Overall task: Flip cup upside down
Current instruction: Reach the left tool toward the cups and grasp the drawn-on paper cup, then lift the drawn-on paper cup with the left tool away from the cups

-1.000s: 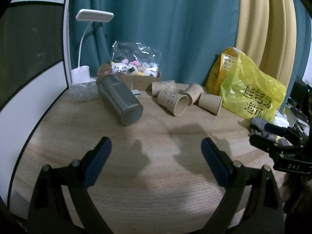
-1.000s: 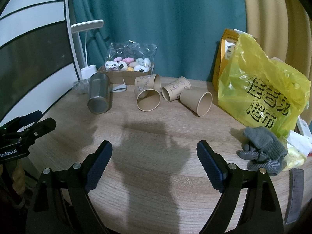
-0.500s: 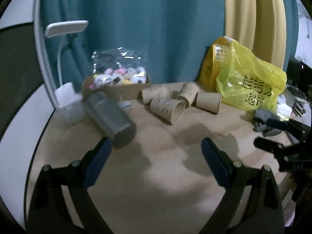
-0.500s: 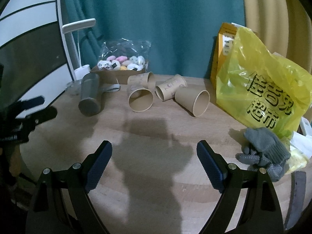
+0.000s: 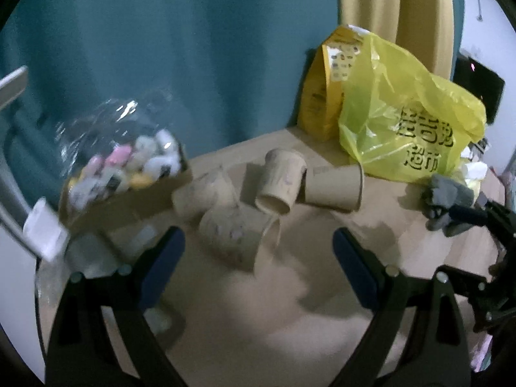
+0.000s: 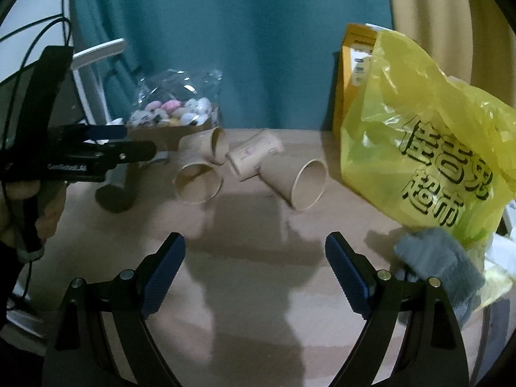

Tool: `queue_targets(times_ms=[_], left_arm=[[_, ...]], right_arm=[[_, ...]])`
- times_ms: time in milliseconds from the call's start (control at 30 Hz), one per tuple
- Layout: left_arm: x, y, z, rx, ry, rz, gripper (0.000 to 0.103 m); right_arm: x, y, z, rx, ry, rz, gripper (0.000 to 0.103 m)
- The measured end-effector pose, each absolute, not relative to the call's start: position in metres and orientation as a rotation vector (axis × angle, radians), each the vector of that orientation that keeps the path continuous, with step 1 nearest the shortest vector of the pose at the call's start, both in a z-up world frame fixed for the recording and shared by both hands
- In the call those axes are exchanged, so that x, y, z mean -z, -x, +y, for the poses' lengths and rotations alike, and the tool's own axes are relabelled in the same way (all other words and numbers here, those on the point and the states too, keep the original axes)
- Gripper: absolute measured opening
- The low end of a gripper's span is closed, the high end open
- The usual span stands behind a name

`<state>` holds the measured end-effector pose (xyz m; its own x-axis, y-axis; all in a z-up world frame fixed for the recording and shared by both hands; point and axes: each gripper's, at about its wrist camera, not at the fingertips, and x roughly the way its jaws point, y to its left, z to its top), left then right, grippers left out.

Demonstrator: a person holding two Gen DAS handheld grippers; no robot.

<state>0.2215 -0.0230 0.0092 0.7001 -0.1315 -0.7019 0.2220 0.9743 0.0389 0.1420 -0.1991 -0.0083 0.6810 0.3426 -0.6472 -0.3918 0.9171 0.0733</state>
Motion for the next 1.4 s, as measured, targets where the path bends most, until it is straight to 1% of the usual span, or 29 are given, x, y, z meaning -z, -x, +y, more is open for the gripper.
queue_targets(times_ms=[367,533,733,833,933,1000,1067,1133,1400], left_arm=[[0.018,-0.305,-0.049,0.277,-0.196,0.888,0.094],[0.042,-0.342,-0.07,0.3,-0.312,0.976,0.093],[0.065,-0.363,-0.081,0.324,-0.423,1.047,0.093],[0.073,-0.368,-0.084,0.316,-0.473,1.058,0.086],[0.076,-0.374,-0.086,0.331,-0.467,1.081,0.077],[0.081,-0.376,-0.088,0.321,-0.482,1.088,0.076],[0.085,-0.378,-0.089,0.325,-0.489,1.098,0.064],[0.089,-0.377,-0.088,0.326,-0.493,1.1,0.06],[0.08,-0.376,-0.086,0.302,-0.48,1.042,0.059]], right_arm=[[0.005,-0.206,-0.208,-0.377,0.07,0.684,0.091],[0.012,-0.223,-0.217,-0.362,0.043,0.696,0.091],[0.023,-0.229,-0.234,-0.328,0.007,0.716,0.091],[0.028,-0.232,-0.24,-0.312,-0.01,0.721,0.091],[0.03,-0.234,-0.244,-0.304,-0.023,0.721,0.091],[0.031,-0.233,-0.246,-0.303,-0.027,0.721,0.091],[0.031,-0.233,-0.248,-0.301,-0.03,0.718,0.091],[0.031,-0.232,-0.249,-0.297,-0.029,0.716,0.091],[0.03,-0.227,-0.251,-0.289,-0.035,0.717,0.091]])
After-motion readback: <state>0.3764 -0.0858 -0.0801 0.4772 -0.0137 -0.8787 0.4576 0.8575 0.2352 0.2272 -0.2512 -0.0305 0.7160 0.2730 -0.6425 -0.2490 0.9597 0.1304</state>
